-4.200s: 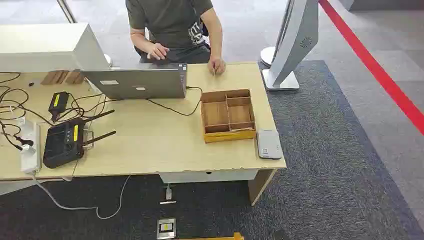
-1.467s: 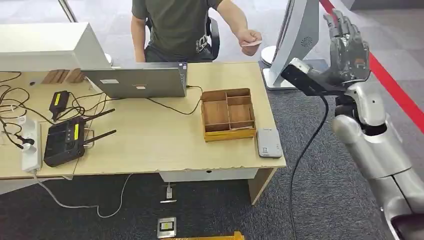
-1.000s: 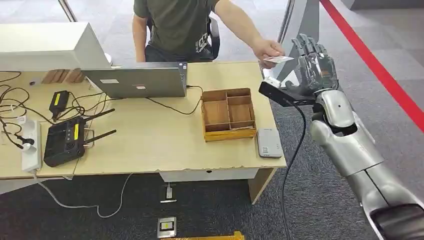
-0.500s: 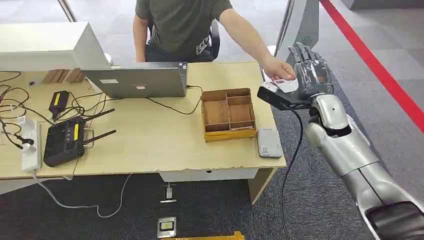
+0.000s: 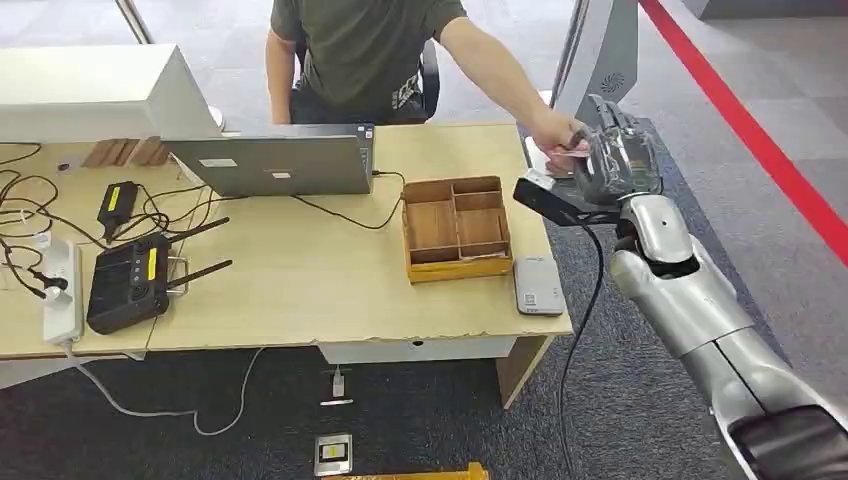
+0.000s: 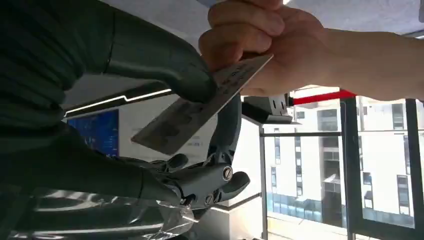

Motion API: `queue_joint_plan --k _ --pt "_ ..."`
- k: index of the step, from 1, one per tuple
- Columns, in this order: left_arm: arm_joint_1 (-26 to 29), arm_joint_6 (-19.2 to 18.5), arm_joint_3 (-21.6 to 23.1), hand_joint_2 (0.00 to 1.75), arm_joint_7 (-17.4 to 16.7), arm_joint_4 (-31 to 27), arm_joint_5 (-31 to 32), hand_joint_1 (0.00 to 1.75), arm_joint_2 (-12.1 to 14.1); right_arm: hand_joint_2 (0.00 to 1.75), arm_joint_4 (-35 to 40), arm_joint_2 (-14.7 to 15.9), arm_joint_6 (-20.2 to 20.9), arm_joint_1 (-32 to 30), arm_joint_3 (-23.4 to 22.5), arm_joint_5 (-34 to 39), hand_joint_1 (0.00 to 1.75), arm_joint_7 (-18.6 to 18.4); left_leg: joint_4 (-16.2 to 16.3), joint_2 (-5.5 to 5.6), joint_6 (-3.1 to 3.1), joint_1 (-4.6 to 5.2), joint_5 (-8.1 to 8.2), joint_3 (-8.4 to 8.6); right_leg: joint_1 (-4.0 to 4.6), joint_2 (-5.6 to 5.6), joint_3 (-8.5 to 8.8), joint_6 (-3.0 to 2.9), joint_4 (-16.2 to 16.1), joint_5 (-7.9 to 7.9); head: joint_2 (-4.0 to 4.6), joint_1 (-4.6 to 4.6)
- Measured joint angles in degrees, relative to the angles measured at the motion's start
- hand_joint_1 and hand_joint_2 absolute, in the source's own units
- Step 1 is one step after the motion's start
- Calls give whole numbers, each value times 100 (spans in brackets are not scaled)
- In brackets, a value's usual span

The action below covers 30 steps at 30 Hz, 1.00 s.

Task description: Pass the card to the sensor for recognition and then transmit it.

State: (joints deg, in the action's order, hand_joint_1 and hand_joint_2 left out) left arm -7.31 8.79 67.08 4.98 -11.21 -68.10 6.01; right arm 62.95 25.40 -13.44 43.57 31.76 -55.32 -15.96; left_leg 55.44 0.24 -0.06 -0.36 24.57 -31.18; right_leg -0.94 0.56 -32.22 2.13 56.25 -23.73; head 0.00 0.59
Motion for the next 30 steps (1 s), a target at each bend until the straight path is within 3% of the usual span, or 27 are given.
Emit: queue_joint_plan --k 14,30 --pt "-4 5 50 0 46 0 -44 0 11 175 -186 -72 -94 136 155 169 175 134 0 1 0 0 -1 0 0 0 0 0 1 0 0 0" --pt "-2 18 74 0 2 0 -182 0 33 175 -678 -240 -230 -169 328 195 175 335 0 0 0 -1 0 0 1 0 -1 0 1 0 0 0"
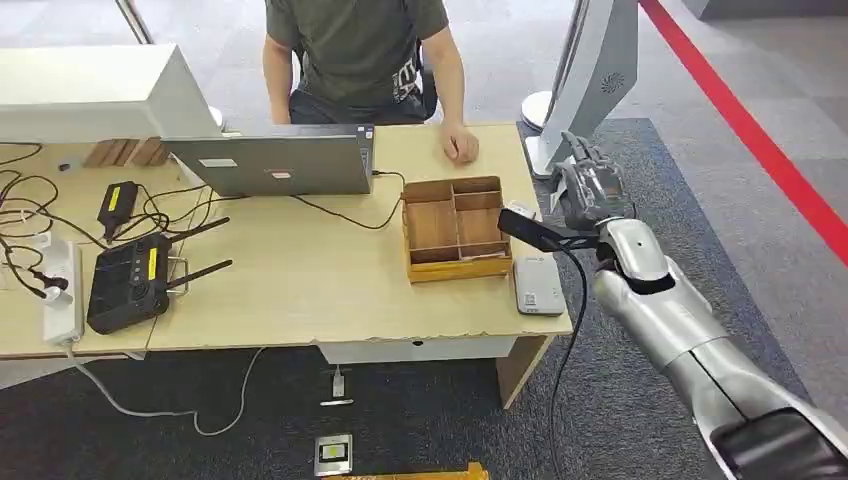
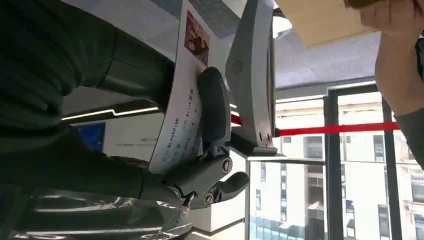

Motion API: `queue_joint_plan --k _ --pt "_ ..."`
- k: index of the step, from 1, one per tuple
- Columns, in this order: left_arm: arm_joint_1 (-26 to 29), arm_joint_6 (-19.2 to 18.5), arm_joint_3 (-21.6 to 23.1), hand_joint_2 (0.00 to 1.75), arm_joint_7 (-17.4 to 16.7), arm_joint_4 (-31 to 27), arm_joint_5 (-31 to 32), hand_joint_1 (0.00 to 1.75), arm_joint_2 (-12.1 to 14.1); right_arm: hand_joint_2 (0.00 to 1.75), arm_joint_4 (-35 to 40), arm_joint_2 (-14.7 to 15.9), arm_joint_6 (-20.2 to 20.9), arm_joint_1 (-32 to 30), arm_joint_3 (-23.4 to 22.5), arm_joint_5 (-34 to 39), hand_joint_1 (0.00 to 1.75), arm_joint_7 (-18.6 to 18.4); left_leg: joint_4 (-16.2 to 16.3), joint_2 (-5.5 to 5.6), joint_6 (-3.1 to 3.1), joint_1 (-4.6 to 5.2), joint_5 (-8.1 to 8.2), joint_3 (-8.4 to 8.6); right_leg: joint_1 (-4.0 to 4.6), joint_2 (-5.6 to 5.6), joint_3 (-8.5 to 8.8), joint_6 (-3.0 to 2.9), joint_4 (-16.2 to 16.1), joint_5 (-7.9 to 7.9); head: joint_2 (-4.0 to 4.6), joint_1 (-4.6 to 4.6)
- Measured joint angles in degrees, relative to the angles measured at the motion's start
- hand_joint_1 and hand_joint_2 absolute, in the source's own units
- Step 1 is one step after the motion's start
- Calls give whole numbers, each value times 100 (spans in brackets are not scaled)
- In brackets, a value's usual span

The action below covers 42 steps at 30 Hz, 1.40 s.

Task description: Pass the card to the sensor for recognition and then transmit it.

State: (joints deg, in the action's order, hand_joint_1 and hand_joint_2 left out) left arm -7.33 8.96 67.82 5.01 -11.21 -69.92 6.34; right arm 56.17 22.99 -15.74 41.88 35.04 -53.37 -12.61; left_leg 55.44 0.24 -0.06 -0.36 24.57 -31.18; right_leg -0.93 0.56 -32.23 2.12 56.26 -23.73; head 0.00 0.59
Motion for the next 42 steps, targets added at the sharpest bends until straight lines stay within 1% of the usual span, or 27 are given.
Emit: queue_joint_plan --k 4,12,20,32,42 --pt "1 15 0 0 0 0 -2 0 0 175 -181 -46 -30 -103 28 26 175 65 0 0 0 0 0 0 0 0 0 0 0 0 0 0" --pt "0 20 0 0 22 0 -17 0 20 175 -596 -120 -247 -307 48 127 175 234 0 0 0 0 0 0 0 0 -1 0 -1 0 0 -2" --pt "3 52 0 0 -2 0 -17 0 57 175 -981 -164 -389 -422 46 232 175 275 0 0 0 0 0 0 0 0 -1 0 -1 0 0 0" --pt "1 61 2 0 17 0 61 0 57 175 -1217 -254 -481 -707 46 282 175 275 0 -1 0 0 0 0 0 -1 -1 0 -1 0 0 0" --pt "2 39 4 0 52 0 85 0 59 175 -1346 -358 -474 -753 46 278 175 319 0 -2 0 0 0 1 0 -1 -1 0 -1 0 0 0"
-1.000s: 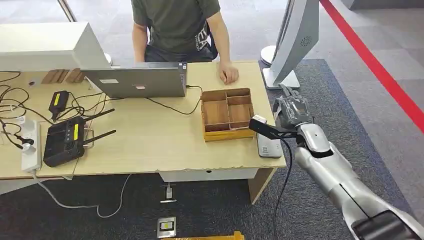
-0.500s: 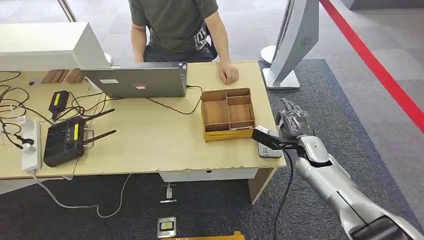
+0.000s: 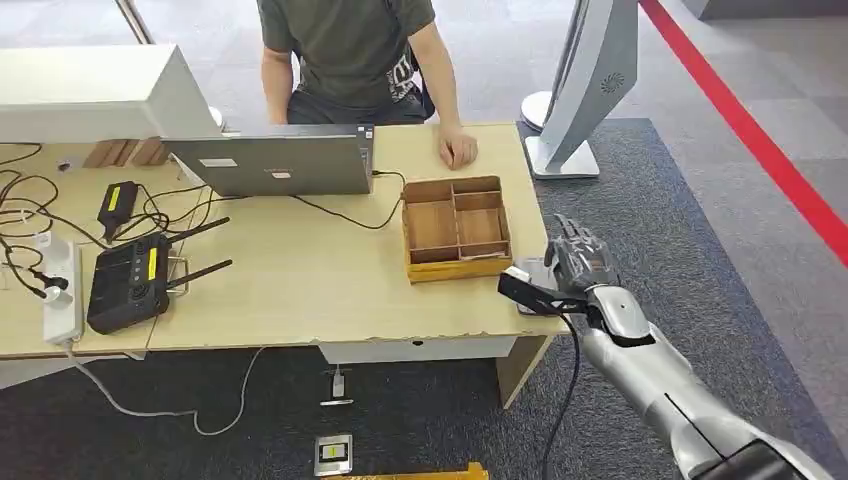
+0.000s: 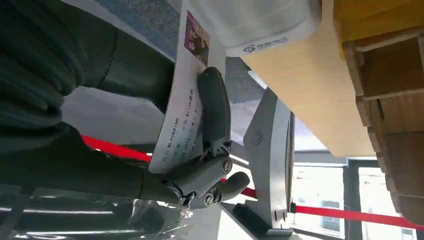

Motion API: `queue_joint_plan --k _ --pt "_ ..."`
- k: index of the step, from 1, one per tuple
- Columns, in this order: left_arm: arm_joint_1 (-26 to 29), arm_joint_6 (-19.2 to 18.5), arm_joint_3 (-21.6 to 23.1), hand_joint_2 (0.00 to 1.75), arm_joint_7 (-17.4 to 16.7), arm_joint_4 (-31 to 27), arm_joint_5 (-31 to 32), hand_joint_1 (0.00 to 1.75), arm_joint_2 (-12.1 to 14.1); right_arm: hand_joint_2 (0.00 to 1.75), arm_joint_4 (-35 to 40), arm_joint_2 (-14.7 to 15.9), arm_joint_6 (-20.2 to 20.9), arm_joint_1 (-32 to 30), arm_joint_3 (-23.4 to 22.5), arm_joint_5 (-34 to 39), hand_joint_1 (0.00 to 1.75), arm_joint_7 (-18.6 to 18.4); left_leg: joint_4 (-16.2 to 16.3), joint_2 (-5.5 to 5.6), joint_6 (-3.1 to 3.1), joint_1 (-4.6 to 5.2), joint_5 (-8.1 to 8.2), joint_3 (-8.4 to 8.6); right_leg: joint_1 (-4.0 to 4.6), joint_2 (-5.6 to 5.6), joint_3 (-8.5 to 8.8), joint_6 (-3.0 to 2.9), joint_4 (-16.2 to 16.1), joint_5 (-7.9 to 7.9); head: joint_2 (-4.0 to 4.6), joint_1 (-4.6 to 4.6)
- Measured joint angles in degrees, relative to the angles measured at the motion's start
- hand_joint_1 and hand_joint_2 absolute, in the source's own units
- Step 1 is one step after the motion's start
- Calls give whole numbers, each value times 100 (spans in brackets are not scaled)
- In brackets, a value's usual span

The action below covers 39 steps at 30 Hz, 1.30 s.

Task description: Pass the card to the sensor for recognition and then transmit it.

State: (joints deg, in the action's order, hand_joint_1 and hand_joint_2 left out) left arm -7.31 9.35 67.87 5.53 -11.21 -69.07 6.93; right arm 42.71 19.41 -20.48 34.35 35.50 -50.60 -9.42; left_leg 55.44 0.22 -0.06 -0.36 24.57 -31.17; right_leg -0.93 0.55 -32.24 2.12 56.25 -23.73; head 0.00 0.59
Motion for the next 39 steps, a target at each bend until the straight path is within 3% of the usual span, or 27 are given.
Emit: queue_joint_plan --k 21,27,32,39 --pt "-1 -15 4 0 -52 0 0 0 -2 175 -334 -195 -166 -146 -28 4 175 179 0 -3 0 0 0 6 0 -1 4 0 -1 0 0 -2" --pt "1 -33 11 0 -52 0 26 0 0 175 -341 -214 -148 -76 -68 -219 175 24 0 -3 0 1 -1 3 0 -1 5 -2 0 2 0 0" --pt "-1 -46 72 0 -28 0 85 0 4 175 145 -87 429 169 -221 -582 175 -350 0 -4 2 2 -2 4 -1 -1 4 -2 1 4 0 0" --pt "2 -125 140 0 0 2 79 0 20 175 1459 190 1539 622 -457 -1176 175 -833 1 -4 2 3 -3 3 -2 -2 1 -4 2 6 0 -2"
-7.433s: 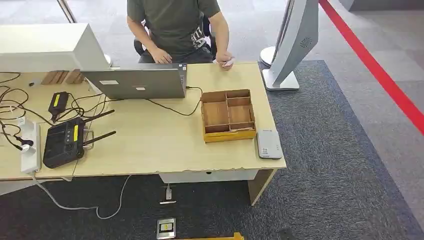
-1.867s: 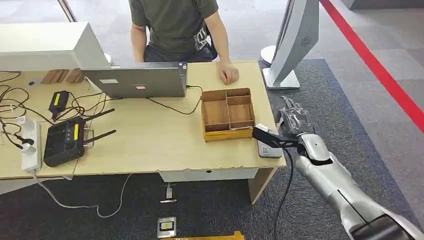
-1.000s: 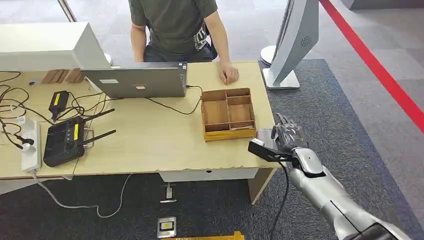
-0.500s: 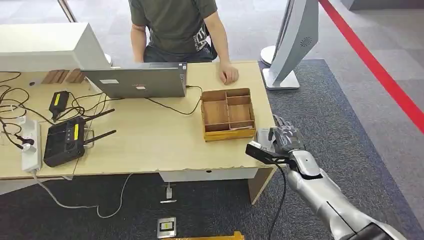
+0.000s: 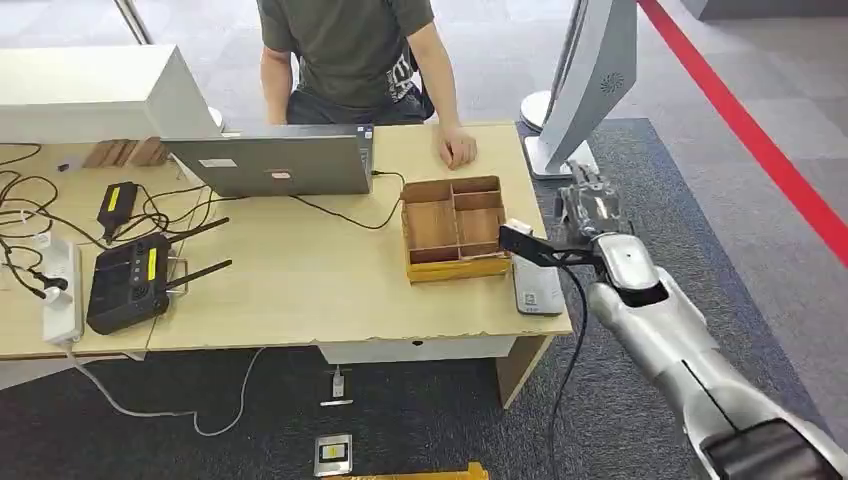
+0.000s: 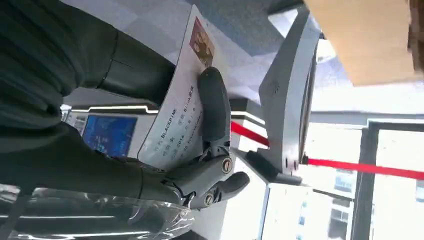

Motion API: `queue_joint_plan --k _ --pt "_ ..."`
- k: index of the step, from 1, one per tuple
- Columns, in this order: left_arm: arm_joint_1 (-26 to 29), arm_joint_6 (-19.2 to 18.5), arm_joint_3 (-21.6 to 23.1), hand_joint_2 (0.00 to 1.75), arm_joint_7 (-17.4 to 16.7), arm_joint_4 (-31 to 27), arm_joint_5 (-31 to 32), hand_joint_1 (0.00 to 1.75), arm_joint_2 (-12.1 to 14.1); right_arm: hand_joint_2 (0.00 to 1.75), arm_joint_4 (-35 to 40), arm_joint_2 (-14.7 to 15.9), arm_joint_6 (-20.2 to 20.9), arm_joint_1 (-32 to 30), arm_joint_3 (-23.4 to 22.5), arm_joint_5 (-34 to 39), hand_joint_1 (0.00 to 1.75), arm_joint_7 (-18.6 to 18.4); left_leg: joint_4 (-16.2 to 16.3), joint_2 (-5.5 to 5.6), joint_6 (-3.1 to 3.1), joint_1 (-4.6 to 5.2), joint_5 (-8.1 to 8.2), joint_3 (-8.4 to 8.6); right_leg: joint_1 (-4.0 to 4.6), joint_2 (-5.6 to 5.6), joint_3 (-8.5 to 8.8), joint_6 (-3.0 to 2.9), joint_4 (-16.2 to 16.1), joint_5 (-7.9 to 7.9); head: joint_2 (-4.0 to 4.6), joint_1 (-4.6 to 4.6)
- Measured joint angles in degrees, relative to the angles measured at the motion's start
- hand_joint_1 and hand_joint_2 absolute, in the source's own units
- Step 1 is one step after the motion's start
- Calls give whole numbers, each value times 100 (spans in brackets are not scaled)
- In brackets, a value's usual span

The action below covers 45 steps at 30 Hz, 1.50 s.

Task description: Pass the card to the sensor for recognition and then transmit it.

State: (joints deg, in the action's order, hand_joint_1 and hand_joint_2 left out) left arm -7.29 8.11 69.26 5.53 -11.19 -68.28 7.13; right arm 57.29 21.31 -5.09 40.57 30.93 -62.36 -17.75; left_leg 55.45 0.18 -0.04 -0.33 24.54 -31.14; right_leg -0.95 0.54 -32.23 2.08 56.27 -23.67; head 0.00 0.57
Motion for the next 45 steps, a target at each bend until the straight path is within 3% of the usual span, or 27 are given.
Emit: queue_joint_plan --k 5,10,21,41,42,43,44,45 --pt "-4 -15 55 0 -70 0 48 0 11 175 799 63 635 556 -7 -151 175 -59 0 -1 -2 -1 -1 -1 1 0 -2 0 1 0 0 0" --pt "-25 -13 144 0 -92 0 140 0 9 175 1088 -58 863 987 174 -282 175 26 -1 0 -2 -3 -2 -3 2 0 -1 0 2 0 0 2" --pt "-191 -22 269 0 -85 0 254 0 -28 175 740 -531 478 1296 676 -96 175 138 0 3 -3 -4 -4 -4 2 1 -1 0 1 0 0 0" --pt "-79 85 345 0 -186 0 103 0 -24 175 -300 -726 72 1362 874 -4 175 169 0 3 -3 -3 -3 -5 2 1 -2 0 0 0 0 0" --pt "-79 85 345 0 -186 0 105 0 -24 175 -335 -735 58 1371 877 -17 162 175 0 3 -3 -3 -3 -5 2 1 -2 0 0 0 0 2" --pt "-79 85 345 0 -179 0 103 0 -24 175 -375 -741 36 1378 883 -52 162 175 0 3 -3 -3 -3 -5 2 1 -2 0 0 0 0 0" --pt "-79 87 345 0 -170 0 94 0 -24 175 -394 -743 1 1380 888 -103 175 173 0 4 -3 -3 -3 -5 2 1 -2 0 0 0 0 2" --pt "-79 87 345 0 -153 0 83 0 -26 175 -422 -745 -42 1381 898 -159 164 164 0 4 -3 -3 -3 -5 2 1 -2 0 0 0 0 2"
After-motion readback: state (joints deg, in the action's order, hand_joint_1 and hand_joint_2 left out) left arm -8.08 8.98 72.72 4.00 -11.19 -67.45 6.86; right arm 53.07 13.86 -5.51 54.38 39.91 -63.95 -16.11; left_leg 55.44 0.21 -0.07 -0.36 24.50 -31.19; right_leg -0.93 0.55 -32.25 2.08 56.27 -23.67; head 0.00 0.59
